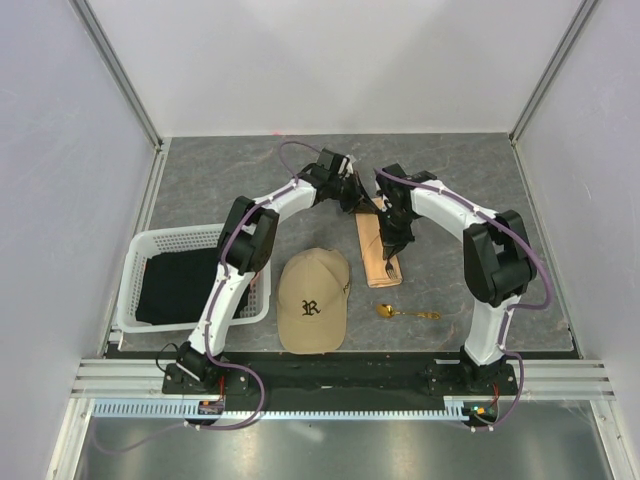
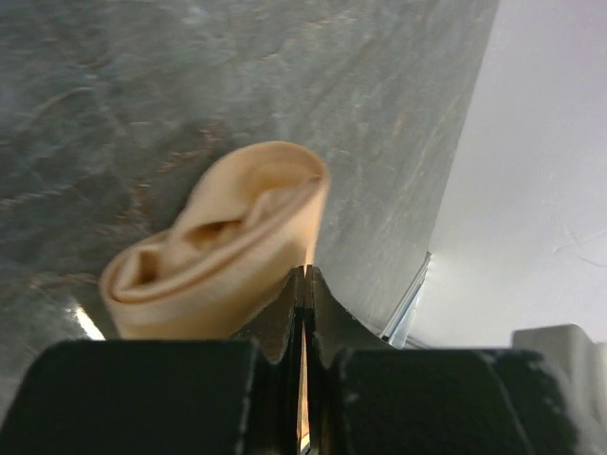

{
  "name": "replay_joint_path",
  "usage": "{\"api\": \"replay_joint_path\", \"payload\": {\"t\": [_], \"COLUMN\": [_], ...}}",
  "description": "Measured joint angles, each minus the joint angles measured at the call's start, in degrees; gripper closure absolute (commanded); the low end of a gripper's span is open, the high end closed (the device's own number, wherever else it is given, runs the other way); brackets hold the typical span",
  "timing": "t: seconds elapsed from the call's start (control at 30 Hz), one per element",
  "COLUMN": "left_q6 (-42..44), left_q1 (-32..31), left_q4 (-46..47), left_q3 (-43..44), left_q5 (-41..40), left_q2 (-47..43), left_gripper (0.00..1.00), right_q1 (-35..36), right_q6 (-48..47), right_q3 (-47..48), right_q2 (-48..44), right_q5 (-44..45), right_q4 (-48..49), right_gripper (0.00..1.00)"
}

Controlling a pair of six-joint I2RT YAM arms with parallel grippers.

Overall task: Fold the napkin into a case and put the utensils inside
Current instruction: Insert the fork into the folded napkin.

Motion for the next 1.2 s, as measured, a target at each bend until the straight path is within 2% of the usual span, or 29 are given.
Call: {"api": "replay_joint_path", "payload": {"t": [0.6,1.2], "left_q6": [-1.01,-1.03], "left_q1": [0.98,0.98], "left_q4": [-0.17,-0.17], "left_q3": [0.92,0.79], "left_q5": [0.15,1.22], "left_q2": [1.68,1.68], "left_gripper": [0.98,0.98], "right_q1": [-0.42,-1.16], "right_q6": [-0.22,-0.2], "right_q3": [1.2,6.43], "right_q2": [3.41,7.98], "right_q5": [-0.39,1.27], "right_q4": [-0.66,-0.22], "right_gripper": [1.0,1.0]}}
